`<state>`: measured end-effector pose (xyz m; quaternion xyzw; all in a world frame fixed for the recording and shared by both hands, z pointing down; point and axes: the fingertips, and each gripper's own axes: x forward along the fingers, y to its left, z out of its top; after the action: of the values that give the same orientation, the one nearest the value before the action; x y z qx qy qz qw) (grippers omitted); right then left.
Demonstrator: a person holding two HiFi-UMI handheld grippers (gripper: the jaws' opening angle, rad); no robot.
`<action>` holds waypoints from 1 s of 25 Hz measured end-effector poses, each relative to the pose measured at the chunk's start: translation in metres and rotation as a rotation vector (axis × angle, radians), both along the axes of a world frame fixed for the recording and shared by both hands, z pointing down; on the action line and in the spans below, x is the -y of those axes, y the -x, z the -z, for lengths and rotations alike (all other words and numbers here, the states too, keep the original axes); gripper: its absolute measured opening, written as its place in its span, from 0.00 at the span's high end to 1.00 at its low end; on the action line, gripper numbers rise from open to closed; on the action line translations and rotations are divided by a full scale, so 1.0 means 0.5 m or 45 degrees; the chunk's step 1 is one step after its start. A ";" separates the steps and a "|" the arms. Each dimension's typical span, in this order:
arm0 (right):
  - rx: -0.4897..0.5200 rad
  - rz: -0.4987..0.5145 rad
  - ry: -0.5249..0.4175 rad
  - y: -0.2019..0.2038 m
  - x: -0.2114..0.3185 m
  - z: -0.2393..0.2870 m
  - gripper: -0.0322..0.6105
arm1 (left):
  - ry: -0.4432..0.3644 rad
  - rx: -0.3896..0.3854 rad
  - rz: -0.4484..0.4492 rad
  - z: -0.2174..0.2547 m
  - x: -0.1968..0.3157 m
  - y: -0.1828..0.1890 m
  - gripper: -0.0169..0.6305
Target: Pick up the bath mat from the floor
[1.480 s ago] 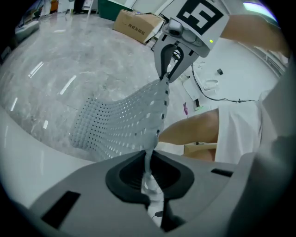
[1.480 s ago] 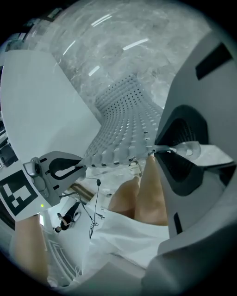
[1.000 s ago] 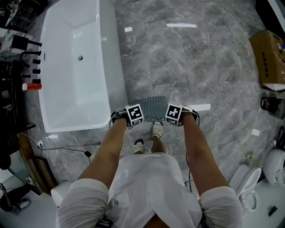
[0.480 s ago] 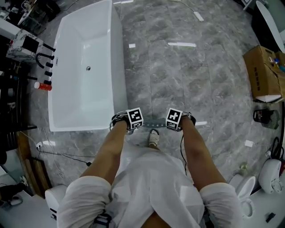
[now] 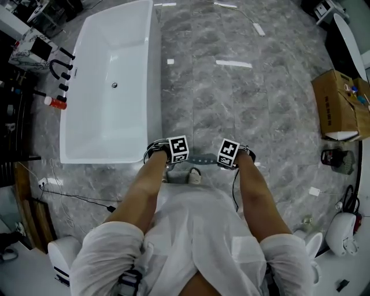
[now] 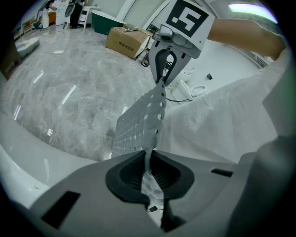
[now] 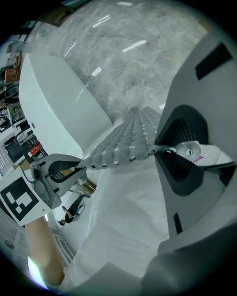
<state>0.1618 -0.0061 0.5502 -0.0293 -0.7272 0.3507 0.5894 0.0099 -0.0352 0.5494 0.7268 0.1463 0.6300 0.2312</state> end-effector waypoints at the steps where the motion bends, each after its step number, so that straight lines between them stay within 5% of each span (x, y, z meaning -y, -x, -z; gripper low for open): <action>1: -0.006 0.003 -0.002 -0.001 0.003 0.004 0.85 | -0.004 -0.006 -0.004 0.002 0.004 -0.001 0.92; 25: 0.009 -0.028 -0.031 0.012 0.011 0.036 0.86 | -0.026 -0.018 -0.059 0.044 0.028 0.007 0.92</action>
<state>0.1556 -0.0114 0.5324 -0.0153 -0.7337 0.3482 0.5832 0.0065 -0.0494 0.5272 0.7300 0.1584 0.6314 0.2080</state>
